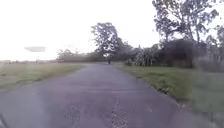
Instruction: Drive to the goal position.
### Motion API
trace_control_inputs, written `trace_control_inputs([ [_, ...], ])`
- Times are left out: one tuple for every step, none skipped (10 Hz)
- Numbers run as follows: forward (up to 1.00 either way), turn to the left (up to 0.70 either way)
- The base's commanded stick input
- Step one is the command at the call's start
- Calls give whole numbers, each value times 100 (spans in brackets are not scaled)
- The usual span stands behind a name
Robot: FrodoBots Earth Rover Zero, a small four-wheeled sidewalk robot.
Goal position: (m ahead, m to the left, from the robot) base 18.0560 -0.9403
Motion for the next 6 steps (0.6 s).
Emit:
trace_control_inputs([
  [70, 0],
  [70, 0],
  [70, 0],
  [70, 0],
  [70, 0],
  [70, 1],
])
